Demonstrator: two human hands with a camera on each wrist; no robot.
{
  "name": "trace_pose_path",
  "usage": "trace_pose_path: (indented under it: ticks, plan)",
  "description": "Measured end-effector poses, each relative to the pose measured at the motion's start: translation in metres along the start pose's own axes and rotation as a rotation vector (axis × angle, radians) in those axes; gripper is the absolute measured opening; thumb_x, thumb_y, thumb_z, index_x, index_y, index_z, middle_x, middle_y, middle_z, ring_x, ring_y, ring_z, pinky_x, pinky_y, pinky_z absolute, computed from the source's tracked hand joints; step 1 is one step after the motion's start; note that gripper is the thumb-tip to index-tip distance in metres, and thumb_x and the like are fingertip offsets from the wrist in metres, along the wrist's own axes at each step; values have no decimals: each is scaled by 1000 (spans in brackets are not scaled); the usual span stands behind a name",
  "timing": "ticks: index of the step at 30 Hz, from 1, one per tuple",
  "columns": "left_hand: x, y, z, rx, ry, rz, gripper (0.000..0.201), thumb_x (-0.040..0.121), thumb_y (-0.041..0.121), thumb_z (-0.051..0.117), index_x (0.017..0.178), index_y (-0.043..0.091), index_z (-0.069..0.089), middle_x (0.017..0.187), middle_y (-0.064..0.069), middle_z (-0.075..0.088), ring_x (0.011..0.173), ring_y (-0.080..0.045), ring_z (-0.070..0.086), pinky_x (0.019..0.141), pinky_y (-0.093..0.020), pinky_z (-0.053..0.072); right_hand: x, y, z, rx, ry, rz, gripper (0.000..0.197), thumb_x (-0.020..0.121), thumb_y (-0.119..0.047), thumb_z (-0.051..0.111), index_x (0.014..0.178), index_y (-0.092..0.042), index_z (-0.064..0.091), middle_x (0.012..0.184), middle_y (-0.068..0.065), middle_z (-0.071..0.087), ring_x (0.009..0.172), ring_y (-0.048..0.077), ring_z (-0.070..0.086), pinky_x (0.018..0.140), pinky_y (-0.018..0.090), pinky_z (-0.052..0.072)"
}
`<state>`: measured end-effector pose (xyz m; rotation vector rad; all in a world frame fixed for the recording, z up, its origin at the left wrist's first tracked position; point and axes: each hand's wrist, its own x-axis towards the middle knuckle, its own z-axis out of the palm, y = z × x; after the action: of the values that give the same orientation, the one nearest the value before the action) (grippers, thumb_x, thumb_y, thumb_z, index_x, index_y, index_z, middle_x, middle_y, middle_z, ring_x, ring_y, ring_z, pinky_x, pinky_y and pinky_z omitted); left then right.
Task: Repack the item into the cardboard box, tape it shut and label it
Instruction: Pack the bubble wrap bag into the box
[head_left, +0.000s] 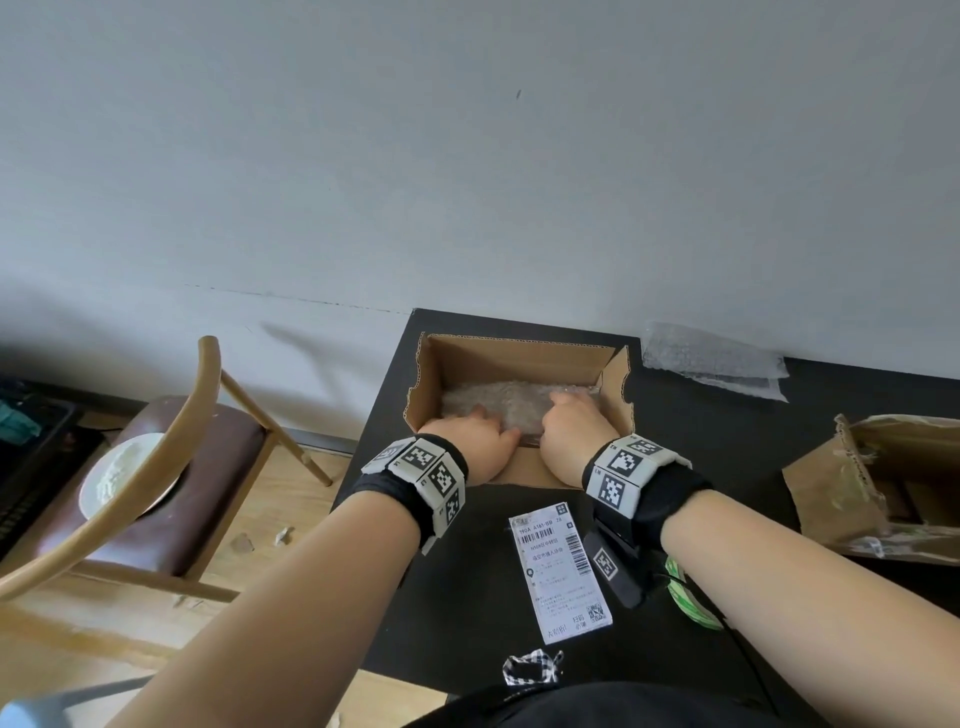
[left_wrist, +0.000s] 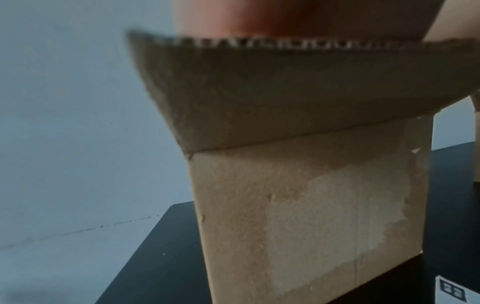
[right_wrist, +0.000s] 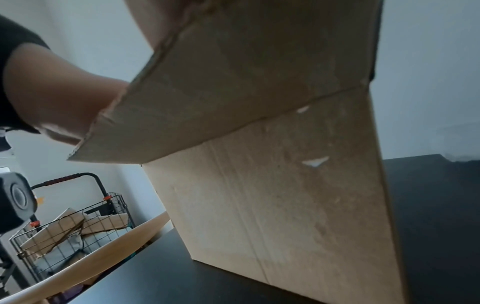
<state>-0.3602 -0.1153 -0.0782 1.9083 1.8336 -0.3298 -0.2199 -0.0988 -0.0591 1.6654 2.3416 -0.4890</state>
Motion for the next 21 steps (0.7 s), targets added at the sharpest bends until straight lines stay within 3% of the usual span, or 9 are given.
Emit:
trace_pose_path:
  ticks: [3, 7, 11, 13, 15, 17, 21]
  plan:
    - [-2, 1, 2, -12, 30, -19, 47, 100, 39, 20, 137, 16, 38, 138, -16, 40, 123, -37, 42, 101, -48, 38, 4, 0, 8, 48, -54, 30, 41, 92, -13, 41, 130, 1, 48, 148, 16, 29, 136, 31, 25, 111, 38, 26]
    - [-1, 1, 3, 31, 17, -8, 47, 101, 40, 15, 137, 21, 38, 143, -16, 35, 126, -37, 41, 105, -45, 35, 4, -4, 17, 61, 8, 38, 42, 96, -23, 27, 130, -4, 42, 150, 16, 26, 142, 34, 12, 115, 48, 10]
    - [-5, 5, 6, 56, 105, -24, 50, 99, 45, 18, 132, 18, 44, 143, -9, 40, 129, -32, 39, 104, -42, 34, 0, -3, 21, 157, 42, 61, 34, 96, -19, 32, 121, -1, 45, 147, 23, 14, 137, 40, 16, 111, 48, 23]
    - [-7, 5, 7, 73, 144, -31, 51, 98, 44, 20, 135, 18, 43, 147, -7, 36, 134, -32, 31, 105, -42, 30, -1, -4, 21, 142, 48, 89, 36, 97, -21, 32, 124, -2, 43, 149, 26, 8, 138, 42, 10, 112, 48, 17]
    - [-7, 5, 7, 57, 148, -31, 51, 98, 44, 21, 136, 18, 42, 149, -8, 32, 136, -33, 29, 105, -41, 31, 2, -5, 25, 128, 25, 104, 41, 98, -26, 29, 129, -1, 39, 148, 30, 14, 138, 45, 11, 113, 48, 13]
    - [-5, 4, 6, 43, 127, -35, 51, 98, 46, 22, 136, 19, 42, 148, -7, 33, 135, -32, 30, 104, -41, 34, 6, -6, 28, 129, 21, 108, 47, 98, -32, 28, 130, 0, 35, 143, 33, 25, 135, 45, 19, 111, 47, 20]
    - [-7, 5, 10, 32, 174, -58, 51, 97, 44, 24, 135, 15, 41, 147, -7, 36, 137, -32, 27, 105, -41, 32, 1, -9, 27, 180, 98, 122, 51, 97, -35, 34, 131, 2, 36, 144, 28, 28, 138, 39, 21, 114, 45, 19]
